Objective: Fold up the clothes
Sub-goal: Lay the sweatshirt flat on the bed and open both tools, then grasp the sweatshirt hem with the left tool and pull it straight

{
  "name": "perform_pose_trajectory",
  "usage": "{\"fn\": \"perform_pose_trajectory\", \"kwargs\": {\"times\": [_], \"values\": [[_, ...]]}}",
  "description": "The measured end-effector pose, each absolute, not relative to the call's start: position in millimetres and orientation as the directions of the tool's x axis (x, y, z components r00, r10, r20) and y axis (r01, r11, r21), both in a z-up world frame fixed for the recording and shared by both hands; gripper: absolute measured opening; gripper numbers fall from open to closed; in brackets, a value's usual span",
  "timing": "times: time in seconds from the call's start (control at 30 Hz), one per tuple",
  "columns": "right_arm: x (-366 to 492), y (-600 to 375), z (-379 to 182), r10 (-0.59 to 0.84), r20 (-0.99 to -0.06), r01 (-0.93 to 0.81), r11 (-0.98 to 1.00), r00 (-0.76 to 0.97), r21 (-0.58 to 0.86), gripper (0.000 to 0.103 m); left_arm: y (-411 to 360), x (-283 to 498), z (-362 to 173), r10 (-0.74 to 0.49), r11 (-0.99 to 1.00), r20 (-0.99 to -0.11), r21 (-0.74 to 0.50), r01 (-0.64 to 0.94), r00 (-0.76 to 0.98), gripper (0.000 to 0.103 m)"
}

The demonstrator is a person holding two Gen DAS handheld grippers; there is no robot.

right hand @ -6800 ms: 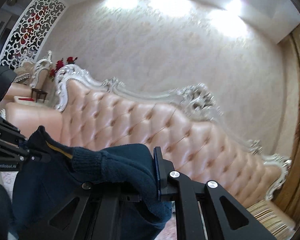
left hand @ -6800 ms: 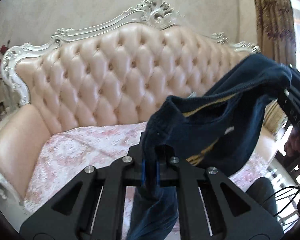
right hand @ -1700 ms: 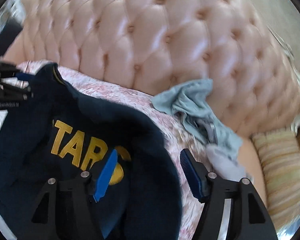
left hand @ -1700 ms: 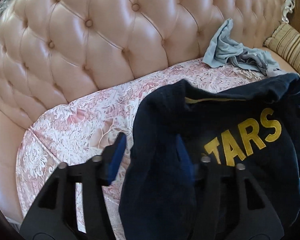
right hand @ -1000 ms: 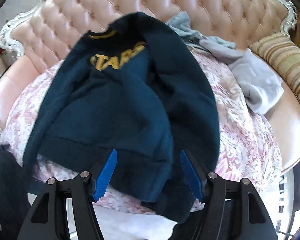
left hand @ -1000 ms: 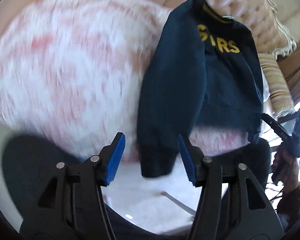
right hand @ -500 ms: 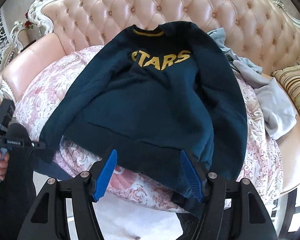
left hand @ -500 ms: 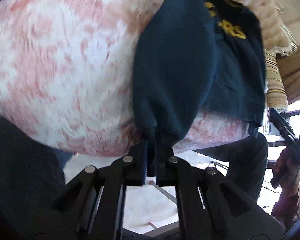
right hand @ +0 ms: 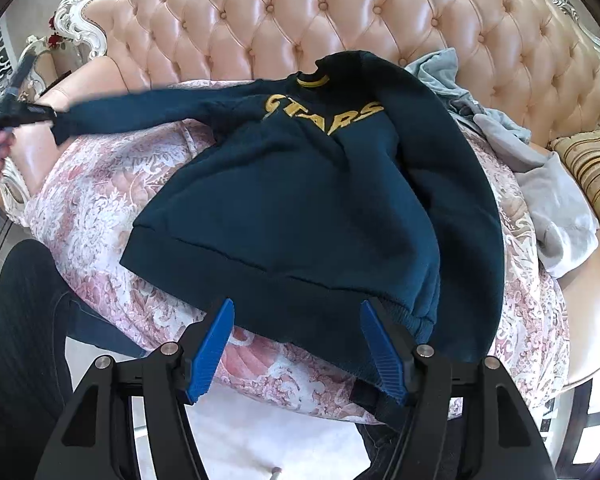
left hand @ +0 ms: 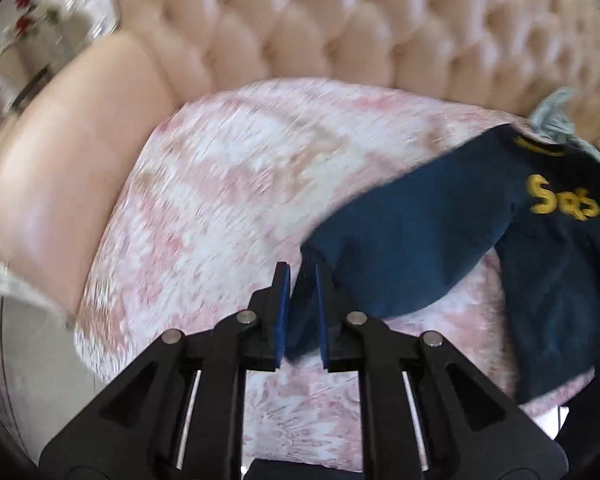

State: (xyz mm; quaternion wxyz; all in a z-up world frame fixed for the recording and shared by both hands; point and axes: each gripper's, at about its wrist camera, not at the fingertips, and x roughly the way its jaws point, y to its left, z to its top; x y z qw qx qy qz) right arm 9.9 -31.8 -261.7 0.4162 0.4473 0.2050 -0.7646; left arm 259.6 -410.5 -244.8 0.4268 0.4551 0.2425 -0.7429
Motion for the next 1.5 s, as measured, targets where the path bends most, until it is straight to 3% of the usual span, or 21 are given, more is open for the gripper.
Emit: {"fn": "perform_pose_trajectory", "kwargs": {"times": [0.07, 0.1, 0.13, 0.2, 0.33, 0.5, 0.83, 0.87, 0.93, 1.1, 1.3, 1.5], "values": [[4.5, -25.6, -260.1, -0.446, -0.853, 0.809, -0.586, -0.271, 0.049, 0.067, -399.6, 267.2, -246.5, -0.429, -0.485, -0.874, 0.01, 0.874, -0.228, 0.025], [0.7, -21.1, -259.5, -0.439, -0.853, 0.799, -0.6, -0.283, 0.044, 0.067, -394.5, 270.6, -245.7, -0.443, -0.47, -0.869, 0.016, 0.882, -0.22, 0.041], [-5.5, -15.8, -261.0, -0.432, -0.855, 0.782, -0.621, -0.285, 0.053, 0.067, -386.9, 277.0, -246.0, -0.449, -0.456, -0.863, 0.0, 0.89, -0.23, 0.047], [-19.5, -3.6, -265.3, -0.43, -0.861, 0.739, -0.666, -0.273, 0.098, 0.067, -369.6, 288.5, -249.8, -0.398, -0.457, -0.854, -0.132, 0.88, -0.335, 0.048], [-40.5, 21.9, -273.4, -0.468, -0.851, 0.647, -0.73, -0.238, 0.221, 0.067, -303.5, 256.8, -292.0, -0.043, -0.547, -0.783, -0.501, 0.67, -0.621, 0.048], [-54.9, 41.5, -284.7, -0.534, -0.827, 0.553, -0.748, -0.176, 0.366, 0.067, -251.1, 205.5, -344.2, 0.184, -0.499, -0.725, -0.651, 0.572, -0.664, 0.048], [-52.5, 40.8, -294.5, -0.562, -0.815, 0.529, -0.739, -0.143, 0.417, 0.067, -232.2, 170.3, -363.5, 0.268, -0.463, -0.702, -0.695, 0.551, -0.66, 0.047], [-52.2, 40.0, -294.2, -0.561, -0.815, 0.53, -0.739, -0.143, 0.416, 0.067, -231.3, 166.9, -364.7, 0.275, -0.465, -0.702, -0.695, 0.548, -0.657, 0.041], [-51.7, 39.4, -294.1, -0.564, -0.814, 0.53, -0.737, -0.139, 0.42, 0.067, -232.8, 165.5, -364.6, 0.277, -0.471, -0.694, -0.701, 0.536, -0.665, 0.014], [-51.1, 38.1, -290.8, -0.576, -0.808, 0.534, -0.726, -0.129, 0.432, 0.067, -222.7, 173.5, -309.0, 0.245, -0.583, -0.661, -0.685, 0.437, -0.709, 0.012], [-51.0, 34.9, -282.0, -0.601, -0.791, 0.547, -0.703, -0.116, 0.454, 0.067, -226.1, 217.1, -254.8, 0.176, -0.57, -0.644, -0.683, 0.456, -0.744, 0.012], [-48.9, 29.2, -279.6, -0.601, -0.793, 0.558, -0.694, -0.101, 0.454, 0.067, -219.1, 248.5, -308.4, 0.166, -0.502, -0.769, -0.605, 0.618, -0.618, 0.016]]}}
